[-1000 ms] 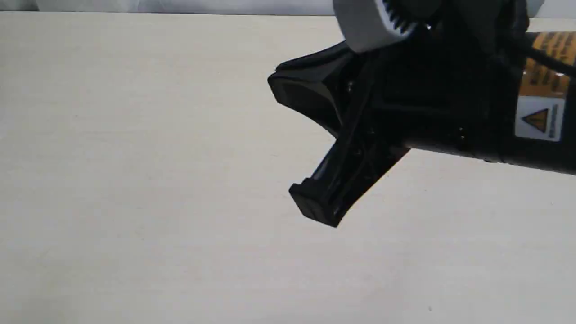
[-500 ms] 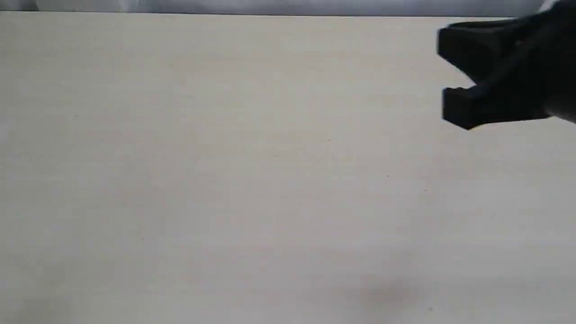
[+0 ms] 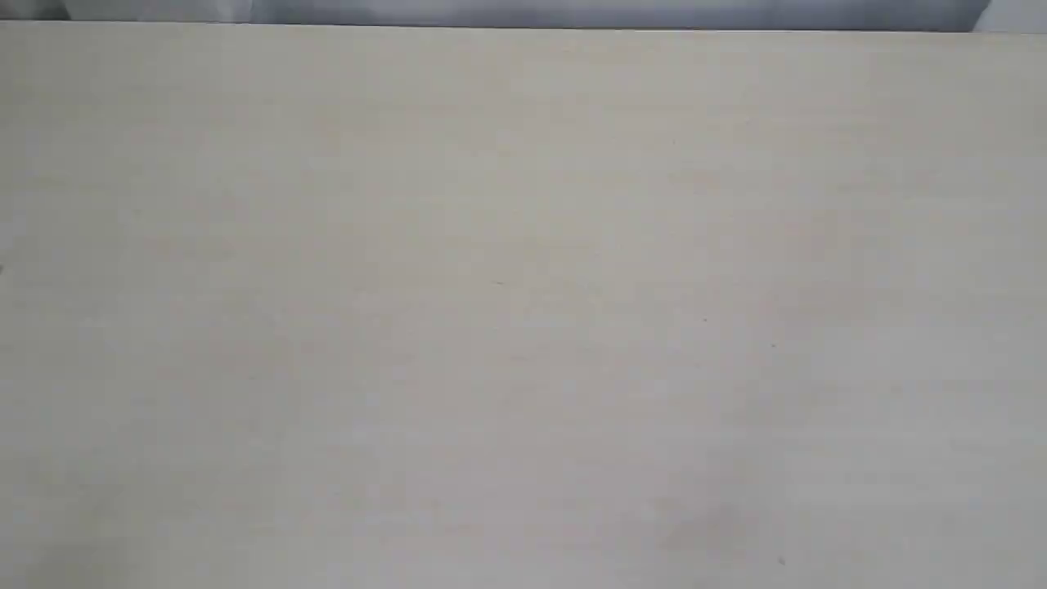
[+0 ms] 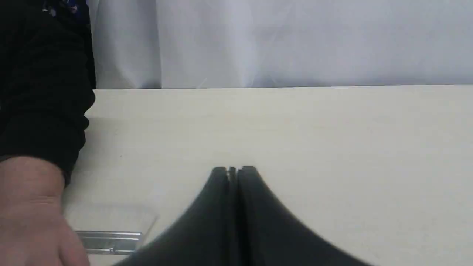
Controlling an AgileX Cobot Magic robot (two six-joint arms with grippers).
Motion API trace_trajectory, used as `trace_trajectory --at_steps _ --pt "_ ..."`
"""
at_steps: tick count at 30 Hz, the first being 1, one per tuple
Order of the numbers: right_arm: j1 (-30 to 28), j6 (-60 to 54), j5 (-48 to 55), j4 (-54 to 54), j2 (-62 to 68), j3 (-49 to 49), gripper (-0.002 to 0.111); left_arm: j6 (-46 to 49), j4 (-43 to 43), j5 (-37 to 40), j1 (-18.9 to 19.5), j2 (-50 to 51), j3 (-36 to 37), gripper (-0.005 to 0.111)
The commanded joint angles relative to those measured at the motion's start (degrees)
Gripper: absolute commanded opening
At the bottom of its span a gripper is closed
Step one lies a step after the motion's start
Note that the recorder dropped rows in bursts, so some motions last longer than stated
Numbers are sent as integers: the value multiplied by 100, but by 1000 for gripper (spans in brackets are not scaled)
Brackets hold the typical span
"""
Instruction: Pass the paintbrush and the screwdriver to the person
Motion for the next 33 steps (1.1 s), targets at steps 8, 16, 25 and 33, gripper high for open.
trace_trajectory --at_steps 8,16,25,33 --pt "-713 -36 -97 41 -1348 901 5 -12 -7 -39 -47 -14 12 0" --pt "-829 -48 -86 18 -1916 1168 5 -12 -7 -39 -47 -14 12 0" --pt "-829 -48 201 18 -1927 1194 5 -12 -7 -39 -47 -14 12 0" --pt "-829 -59 191 18 -1927 1605 5 -12 -22 -26 -47 -14 12 0"
